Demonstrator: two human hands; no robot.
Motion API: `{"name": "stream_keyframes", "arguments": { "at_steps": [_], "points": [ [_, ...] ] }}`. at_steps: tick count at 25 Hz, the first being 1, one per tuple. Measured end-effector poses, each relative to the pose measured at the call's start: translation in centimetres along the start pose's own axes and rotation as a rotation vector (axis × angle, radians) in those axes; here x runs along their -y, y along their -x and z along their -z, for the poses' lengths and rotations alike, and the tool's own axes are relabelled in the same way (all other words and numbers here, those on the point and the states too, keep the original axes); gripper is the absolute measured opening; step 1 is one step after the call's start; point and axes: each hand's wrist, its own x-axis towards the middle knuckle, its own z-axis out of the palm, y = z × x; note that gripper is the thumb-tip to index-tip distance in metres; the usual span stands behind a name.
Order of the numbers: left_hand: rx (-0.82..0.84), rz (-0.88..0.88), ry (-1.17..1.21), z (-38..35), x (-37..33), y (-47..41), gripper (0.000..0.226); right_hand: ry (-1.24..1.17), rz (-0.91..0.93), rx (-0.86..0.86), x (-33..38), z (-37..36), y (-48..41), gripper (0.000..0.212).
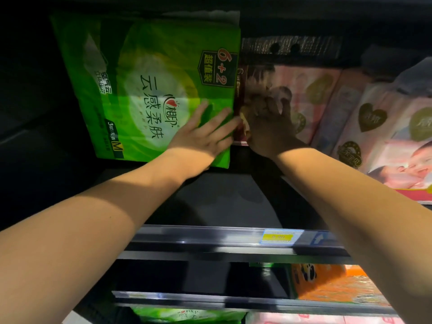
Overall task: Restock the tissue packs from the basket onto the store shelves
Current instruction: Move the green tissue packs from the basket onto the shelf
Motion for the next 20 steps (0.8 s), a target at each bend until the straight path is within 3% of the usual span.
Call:
{"name": "stream_keyframes", "arguments": {
  "at_steps": [2, 5, 13, 20],
  "points": [
    [-0.073, -0.095, -0.046, -0.4, 0.5, -0.4, 0.055, 0.02, -0.032, -0.042, 0.4, 0.6, -1.0, 0.063],
    [0.06, -0.072, -0.071, -0.5, 1.5, -1.3, 0.083, 0.043, -0.084, -0.093, 0.5, 0.6, -2.3, 0.072],
    [0.147, -0.032, -0.092, -0.6, 1.6, -2.2, 0.087, -0.04, -0.189, -0.065, 0.7, 0.4, -5.8, 0.106],
    [0.133, -0.021, -0.13, -1.0, 1.7, -2.4, 0.087, 0.008, -0.201, -0.073, 0.5, 0.3, -5.2, 0.087]
  ]
}}
